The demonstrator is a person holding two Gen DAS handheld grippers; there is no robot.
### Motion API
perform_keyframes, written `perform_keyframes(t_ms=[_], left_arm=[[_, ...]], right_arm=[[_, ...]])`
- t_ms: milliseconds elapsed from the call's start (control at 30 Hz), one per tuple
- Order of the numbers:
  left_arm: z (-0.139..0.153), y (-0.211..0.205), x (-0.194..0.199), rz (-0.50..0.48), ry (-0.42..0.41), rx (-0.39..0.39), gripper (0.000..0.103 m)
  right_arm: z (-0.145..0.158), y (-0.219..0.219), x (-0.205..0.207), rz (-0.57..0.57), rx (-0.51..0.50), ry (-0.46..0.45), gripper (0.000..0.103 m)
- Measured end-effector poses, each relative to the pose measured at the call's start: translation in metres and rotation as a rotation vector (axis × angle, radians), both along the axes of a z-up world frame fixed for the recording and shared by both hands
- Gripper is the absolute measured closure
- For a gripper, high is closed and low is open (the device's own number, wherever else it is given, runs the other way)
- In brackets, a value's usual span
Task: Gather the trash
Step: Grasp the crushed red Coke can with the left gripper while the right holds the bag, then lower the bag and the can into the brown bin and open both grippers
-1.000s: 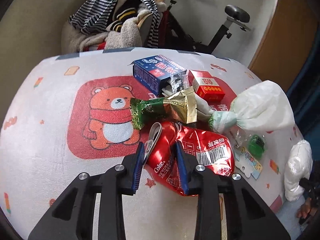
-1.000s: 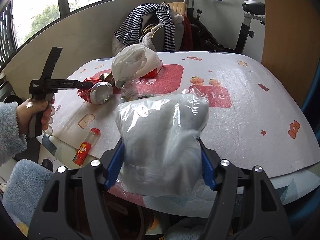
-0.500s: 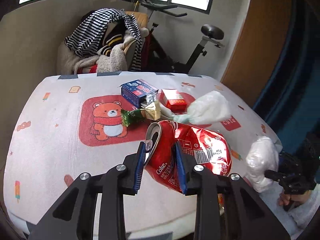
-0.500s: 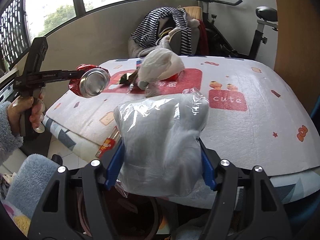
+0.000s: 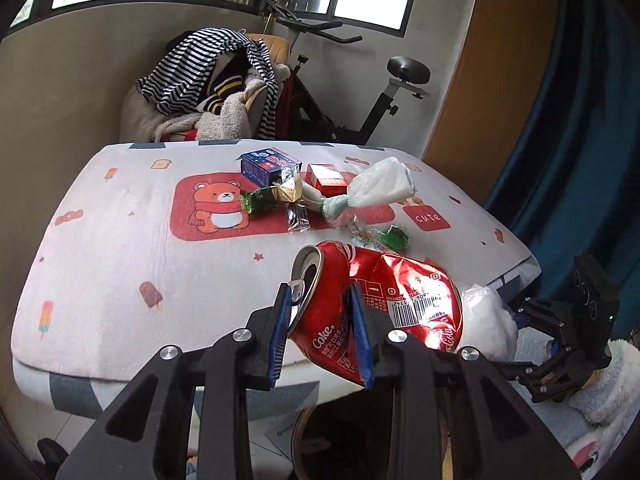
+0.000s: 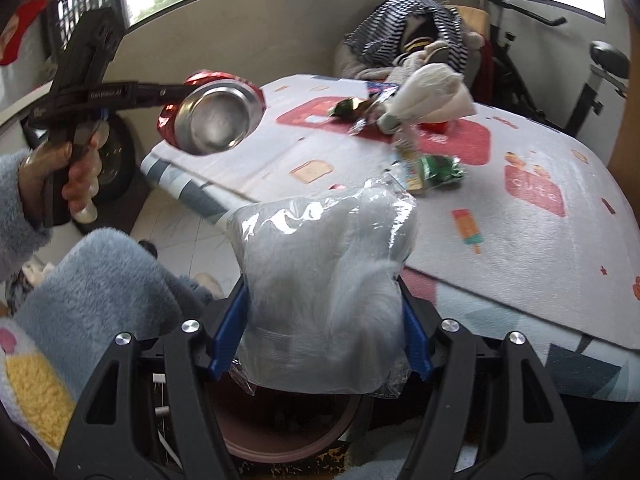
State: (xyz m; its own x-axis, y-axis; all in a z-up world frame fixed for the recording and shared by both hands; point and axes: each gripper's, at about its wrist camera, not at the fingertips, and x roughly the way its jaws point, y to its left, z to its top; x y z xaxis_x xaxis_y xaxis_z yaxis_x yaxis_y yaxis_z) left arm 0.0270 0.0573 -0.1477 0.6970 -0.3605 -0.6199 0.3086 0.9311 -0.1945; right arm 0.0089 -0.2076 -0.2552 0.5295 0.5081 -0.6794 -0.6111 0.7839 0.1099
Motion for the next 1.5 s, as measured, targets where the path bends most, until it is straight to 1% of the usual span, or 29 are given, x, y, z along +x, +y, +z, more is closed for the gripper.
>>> perform_keyframes(t_ms=[100, 300, 400, 500, 600, 667, 733, 833, 900, 1033, 1167, 1233, 1300, 1367, 1500], left_arm=[[0.000, 0.005, -0.008, 0.010, 0.000, -0.002, 0.075], [-0.003, 0.012, -0.019, 0.028, 0.008, -0.012, 0.075], [-0.005, 0.012, -0.024, 0.029, 0.012, -0.015, 0.075], [-0.005, 0.012, -0.029, 0.026, 0.011, -0.018, 0.075], [-0.005, 0.011, -0.033, 0.021, 0.014, -0.028, 0.075], [-0.005, 0.010, -0.037, 0.013, 0.016, -0.037, 0.075], [-0.004, 0.009, -0.040, 0.006, 0.014, -0.035, 0.075], [-0.004, 0.008, -0.044, 0.001, 0.009, -0.037, 0.075], [-0.003, 0.007, -0.047, -0.001, 0.002, -0.038, 0.075], [-0.003, 0.002, -0.053, -0.009, -0.019, -0.014, 0.075], [-0.006, -0.004, -0.060, -0.010, -0.033, -0.003, 0.075], [-0.011, -0.008, -0.064, -0.019, -0.038, 0.006, 0.075], [-0.017, -0.011, -0.067, -0.028, -0.039, 0.015, 0.074], [-0.025, -0.013, -0.068, -0.035, -0.029, 0.014, 0.074], [-0.047, -0.012, -0.066, -0.030, 0.023, -0.032, 0.075]], right_arm=[[-0.008, 0.011, -0.009, 0.065, -0.037, 0.022, 0.035], [-0.016, 0.023, -0.013, 0.121, -0.076, 0.054, 0.034], [-0.020, 0.029, -0.014, 0.127, -0.089, 0.056, 0.028], [-0.024, 0.036, -0.014, 0.130, -0.117, 0.062, 0.024], [-0.026, 0.038, -0.014, 0.126, -0.137, 0.057, 0.018], [-0.024, 0.036, -0.016, 0.120, -0.123, 0.041, 0.012], [-0.023, 0.034, -0.014, 0.115, -0.106, 0.037, 0.011], [-0.020, 0.028, -0.011, 0.081, -0.086, 0.029, 0.010], [-0.016, 0.023, -0.009, 0.038, -0.070, 0.011, 0.008], [-0.007, 0.012, -0.006, -0.020, -0.041, -0.021, 0.007], [0.007, -0.001, -0.001, -0.069, -0.019, -0.092, 0.006], [0.013, -0.009, 0.003, -0.103, -0.023, -0.133, 0.006], [0.014, -0.014, 0.006, -0.131, -0.029, -0.153, 0.006], [0.011, -0.021, 0.010, -0.167, -0.022, -0.144, 0.006], [0.007, -0.028, 0.017, -0.207, -0.015, -0.111, 0.006]])
